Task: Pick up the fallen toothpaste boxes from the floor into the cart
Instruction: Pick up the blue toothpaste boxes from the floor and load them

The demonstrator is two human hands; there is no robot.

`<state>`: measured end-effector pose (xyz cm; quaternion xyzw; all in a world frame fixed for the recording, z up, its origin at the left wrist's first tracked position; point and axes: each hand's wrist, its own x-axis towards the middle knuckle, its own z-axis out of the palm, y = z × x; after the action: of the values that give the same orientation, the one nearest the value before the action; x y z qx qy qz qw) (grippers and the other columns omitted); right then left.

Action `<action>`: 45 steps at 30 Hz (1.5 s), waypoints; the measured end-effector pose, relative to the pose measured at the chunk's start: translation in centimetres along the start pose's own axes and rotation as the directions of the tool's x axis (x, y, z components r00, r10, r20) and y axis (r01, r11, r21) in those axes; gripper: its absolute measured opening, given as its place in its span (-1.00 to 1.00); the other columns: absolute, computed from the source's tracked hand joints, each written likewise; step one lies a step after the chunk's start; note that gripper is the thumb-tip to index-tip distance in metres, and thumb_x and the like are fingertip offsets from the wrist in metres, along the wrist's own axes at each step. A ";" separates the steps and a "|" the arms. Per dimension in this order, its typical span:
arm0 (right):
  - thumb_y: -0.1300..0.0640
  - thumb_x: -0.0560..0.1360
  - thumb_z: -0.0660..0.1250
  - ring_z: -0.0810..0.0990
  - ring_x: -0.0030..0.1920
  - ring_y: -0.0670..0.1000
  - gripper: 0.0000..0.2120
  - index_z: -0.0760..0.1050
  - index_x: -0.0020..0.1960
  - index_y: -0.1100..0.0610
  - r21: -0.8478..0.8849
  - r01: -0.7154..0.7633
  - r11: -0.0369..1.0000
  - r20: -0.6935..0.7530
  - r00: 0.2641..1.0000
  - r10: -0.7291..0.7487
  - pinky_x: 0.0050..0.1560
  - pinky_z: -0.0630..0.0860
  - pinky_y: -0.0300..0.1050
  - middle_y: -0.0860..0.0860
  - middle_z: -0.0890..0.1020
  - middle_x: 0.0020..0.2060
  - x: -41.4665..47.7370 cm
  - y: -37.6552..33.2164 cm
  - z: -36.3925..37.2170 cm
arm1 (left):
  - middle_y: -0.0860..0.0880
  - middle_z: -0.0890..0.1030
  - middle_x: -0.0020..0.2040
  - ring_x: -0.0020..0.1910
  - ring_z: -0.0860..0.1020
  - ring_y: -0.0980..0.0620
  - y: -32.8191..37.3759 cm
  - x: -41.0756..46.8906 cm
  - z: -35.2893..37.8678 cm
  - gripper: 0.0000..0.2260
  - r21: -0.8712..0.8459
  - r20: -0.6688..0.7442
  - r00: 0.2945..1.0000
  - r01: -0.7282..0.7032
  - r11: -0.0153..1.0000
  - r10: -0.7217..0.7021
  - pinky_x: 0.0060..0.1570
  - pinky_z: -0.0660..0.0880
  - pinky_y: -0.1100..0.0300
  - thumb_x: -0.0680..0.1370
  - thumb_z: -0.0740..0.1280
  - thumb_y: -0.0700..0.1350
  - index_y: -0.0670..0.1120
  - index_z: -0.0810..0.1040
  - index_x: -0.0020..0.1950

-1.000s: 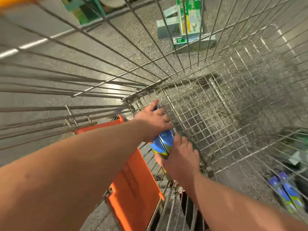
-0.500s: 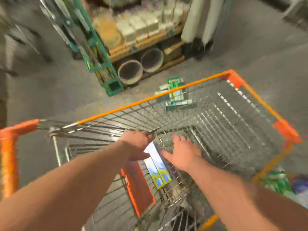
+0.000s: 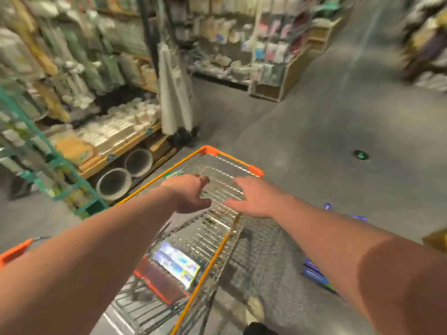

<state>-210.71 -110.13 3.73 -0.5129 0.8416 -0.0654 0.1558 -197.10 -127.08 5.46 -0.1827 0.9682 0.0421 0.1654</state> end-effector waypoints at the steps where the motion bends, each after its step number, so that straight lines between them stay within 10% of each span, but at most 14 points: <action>1: -0.36 0.48 0.30 0.52 0.31 0.16 -0.31 0.38 0.45 0.05 0.005 -0.027 1.000 -0.015 1.000 0.027 0.26 0.49 0.03 0.10 0.55 0.31 -2.1 1.5 -0.9 | -0.08 0.51 0.41 0.32 0.52 -0.14 2.0 0.5 -0.7 -0.36 -0.011 -0.001 0.999 -0.040 0.999 0.040 0.28 0.48 0.02 0.55 0.28 0.27 0.03 0.30 0.56; 21: -0.40 0.43 0.29 0.54 0.28 0.18 -0.25 0.38 0.44 0.05 0.155 -0.655 0.739 -0.001 0.748 0.663 0.24 0.50 0.06 0.12 0.57 0.30 -29.9 39.4 -3.4 | -0.15 0.42 0.51 0.44 0.43 -0.14 46.8 17.8 -1.7 -0.35 0.101 0.203 0.783 -0.613 0.783 0.587 0.38 0.40 0.04 0.61 0.26 0.24 -0.06 0.24 0.60; 45: -0.23 0.52 0.36 0.40 0.43 0.17 -0.26 0.20 0.57 0.04 0.203 -0.790 0.579 0.351 0.610 0.710 0.37 0.40 0.09 0.10 0.40 0.46 -13.1 79.9 10.2 | -0.14 0.43 0.46 0.38 0.47 -0.21 65.1 58.9 16.6 -0.36 0.013 0.472 0.695 -0.620 0.785 0.542 0.28 0.48 -0.14 0.56 0.25 0.26 -0.08 0.31 0.52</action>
<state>-269.12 -60.92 -24.86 -0.0744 0.9304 -0.0760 0.3509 -267.77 -84.22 -28.56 0.1629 0.9114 0.0498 0.3747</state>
